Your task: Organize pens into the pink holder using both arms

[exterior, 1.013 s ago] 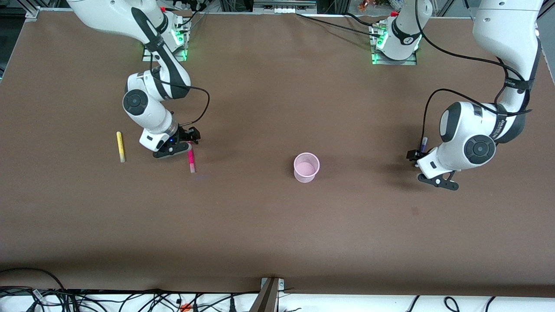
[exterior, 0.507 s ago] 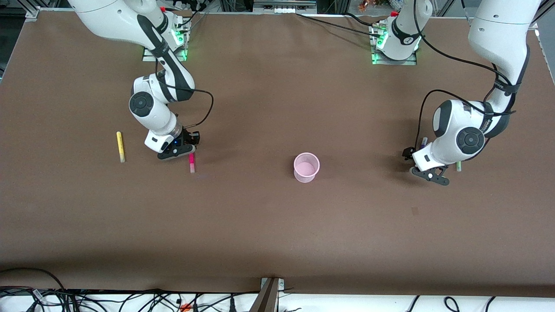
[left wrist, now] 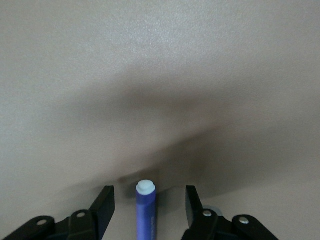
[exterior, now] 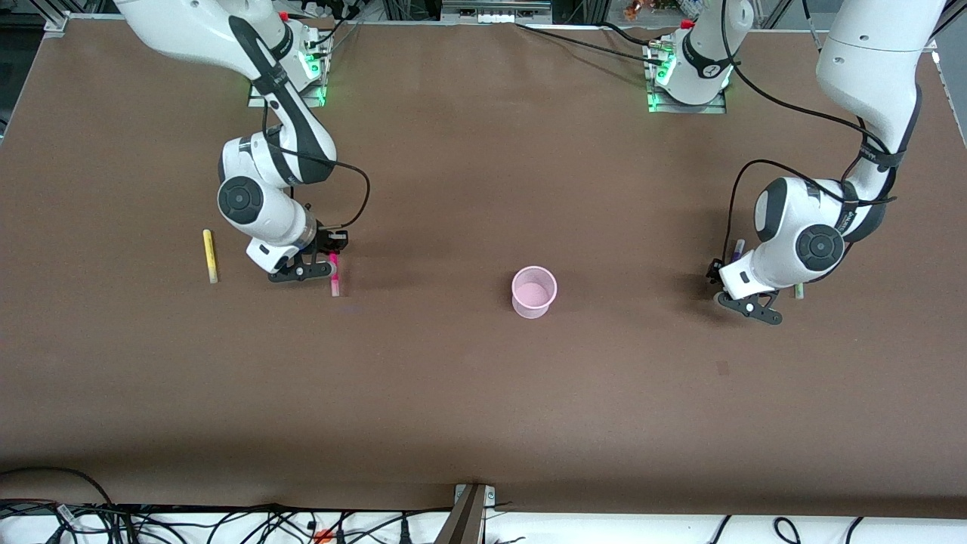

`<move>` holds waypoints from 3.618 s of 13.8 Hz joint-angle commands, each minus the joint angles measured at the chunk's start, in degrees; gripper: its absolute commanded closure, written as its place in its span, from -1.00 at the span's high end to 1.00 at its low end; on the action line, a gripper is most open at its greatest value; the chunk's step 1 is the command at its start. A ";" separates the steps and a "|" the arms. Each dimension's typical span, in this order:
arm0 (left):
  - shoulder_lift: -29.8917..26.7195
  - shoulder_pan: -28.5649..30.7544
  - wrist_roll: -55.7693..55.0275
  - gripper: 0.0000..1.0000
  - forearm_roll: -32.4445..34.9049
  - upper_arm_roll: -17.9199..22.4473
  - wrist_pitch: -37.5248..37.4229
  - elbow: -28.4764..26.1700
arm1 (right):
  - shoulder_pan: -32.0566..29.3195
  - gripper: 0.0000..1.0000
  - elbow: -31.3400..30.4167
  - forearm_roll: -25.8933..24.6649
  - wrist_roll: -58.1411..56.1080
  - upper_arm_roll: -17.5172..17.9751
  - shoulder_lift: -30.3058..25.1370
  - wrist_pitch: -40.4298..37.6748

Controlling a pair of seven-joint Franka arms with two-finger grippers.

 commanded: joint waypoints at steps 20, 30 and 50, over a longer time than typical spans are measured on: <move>0.14 1.02 3.64 -1.00 0.45 -0.95 -8.10 4.73 | 20.47 -1.00 44.53 75.40 45.49 0.93 27.76 2.42; -0.74 1.99 19.37 -1.00 -20.63 -0.95 -31.93 20.47 | 20.65 0.47 46.39 74.79 38.21 0.32 31.37 3.13; 10.31 -0.46 50.45 -1.00 -56.42 -14.66 -42.14 45.93 | 16.70 1.00 38.41 19.88 11.25 -24.81 12.50 -19.10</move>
